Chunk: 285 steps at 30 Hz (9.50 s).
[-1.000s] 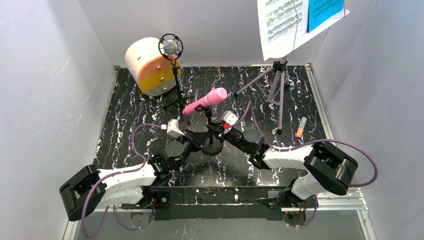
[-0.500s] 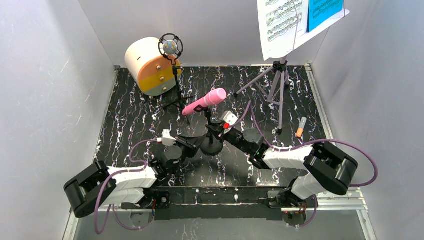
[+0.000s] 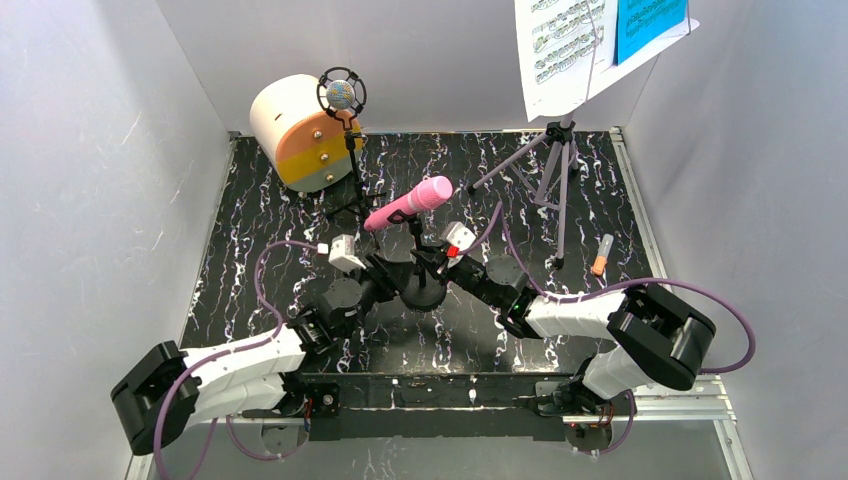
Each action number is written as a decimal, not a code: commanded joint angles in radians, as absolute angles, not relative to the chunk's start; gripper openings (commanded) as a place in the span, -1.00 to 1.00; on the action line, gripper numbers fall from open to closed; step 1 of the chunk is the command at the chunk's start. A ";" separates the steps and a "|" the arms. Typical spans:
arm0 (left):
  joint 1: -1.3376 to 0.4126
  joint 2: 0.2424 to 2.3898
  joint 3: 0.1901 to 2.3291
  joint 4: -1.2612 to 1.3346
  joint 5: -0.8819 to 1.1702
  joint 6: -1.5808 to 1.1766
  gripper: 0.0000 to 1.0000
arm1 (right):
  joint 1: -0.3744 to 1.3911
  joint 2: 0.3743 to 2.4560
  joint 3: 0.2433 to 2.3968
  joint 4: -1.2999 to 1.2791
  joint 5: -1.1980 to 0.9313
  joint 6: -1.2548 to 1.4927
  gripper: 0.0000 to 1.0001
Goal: Pack up the instrument practice props
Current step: Unscrew the knob on the microphone stand, then adjust the microphone stand at the center of the board, then remove the microphone from the microphone stand.
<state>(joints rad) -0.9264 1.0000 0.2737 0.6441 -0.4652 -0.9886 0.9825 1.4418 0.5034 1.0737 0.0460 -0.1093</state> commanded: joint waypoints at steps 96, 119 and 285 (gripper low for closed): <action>-0.890 0.934 0.485 0.855 -0.308 -0.254 0.36 | 1.007 1.549 0.486 0.818 0.044 -0.138 -0.97; -0.890 1.059 0.542 0.921 -0.163 0.008 -1.00 | 1.016 1.551 0.449 0.899 0.049 -0.076 -0.92; -0.789 1.175 0.207 1.161 -0.306 0.044 -0.88 | 0.992 1.392 1.377 -0.474 -0.012 0.059 0.67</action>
